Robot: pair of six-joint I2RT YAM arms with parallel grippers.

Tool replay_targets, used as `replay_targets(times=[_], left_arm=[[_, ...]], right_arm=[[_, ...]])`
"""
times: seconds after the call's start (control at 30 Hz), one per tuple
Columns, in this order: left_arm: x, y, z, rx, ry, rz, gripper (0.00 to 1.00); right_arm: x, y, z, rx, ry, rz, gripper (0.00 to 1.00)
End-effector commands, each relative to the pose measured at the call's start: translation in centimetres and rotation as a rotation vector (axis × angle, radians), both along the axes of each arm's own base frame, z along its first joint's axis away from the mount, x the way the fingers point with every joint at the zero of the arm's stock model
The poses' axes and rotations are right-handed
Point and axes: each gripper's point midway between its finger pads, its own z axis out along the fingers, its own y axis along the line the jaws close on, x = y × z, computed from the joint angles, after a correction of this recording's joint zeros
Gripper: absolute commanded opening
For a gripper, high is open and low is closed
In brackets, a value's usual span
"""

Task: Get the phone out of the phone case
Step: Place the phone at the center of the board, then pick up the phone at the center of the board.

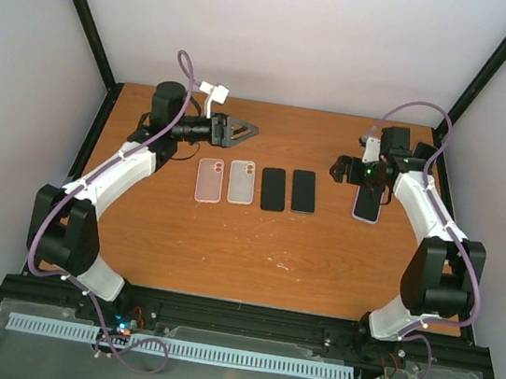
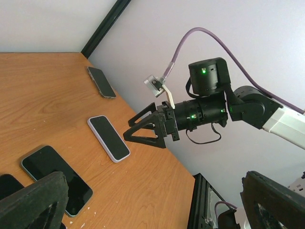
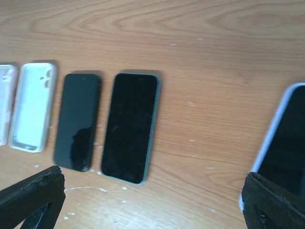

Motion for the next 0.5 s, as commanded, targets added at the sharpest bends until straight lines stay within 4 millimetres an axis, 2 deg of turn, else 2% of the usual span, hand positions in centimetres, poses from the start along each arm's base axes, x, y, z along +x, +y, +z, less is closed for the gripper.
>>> replay_targets(times=[0.0, 0.23, 0.4, 0.47], left_arm=[[-0.5, 0.4, 2.0, -0.017, -0.067, 0.007, 1.00], [-0.6, 0.4, 2.2, -0.020, -0.066, 0.009, 1.00], [-0.8, 0.6, 2.3, -0.018, -0.074, 0.013, 1.00], [-0.8, 0.6, 2.1, -0.017, -0.071, 0.016, 1.00]], right_arm=[[-0.7, -4.6, -0.9, -0.223, 0.024, -0.141, 1.00], [-0.5, -7.4, -2.3, -0.333, 0.070, -0.269, 1.00], [-0.1, -8.8, -4.6, -0.385, 0.143, -0.336, 1.00], [-0.2, -9.1, -6.3, -0.395, 0.201, -0.345, 1.00]])
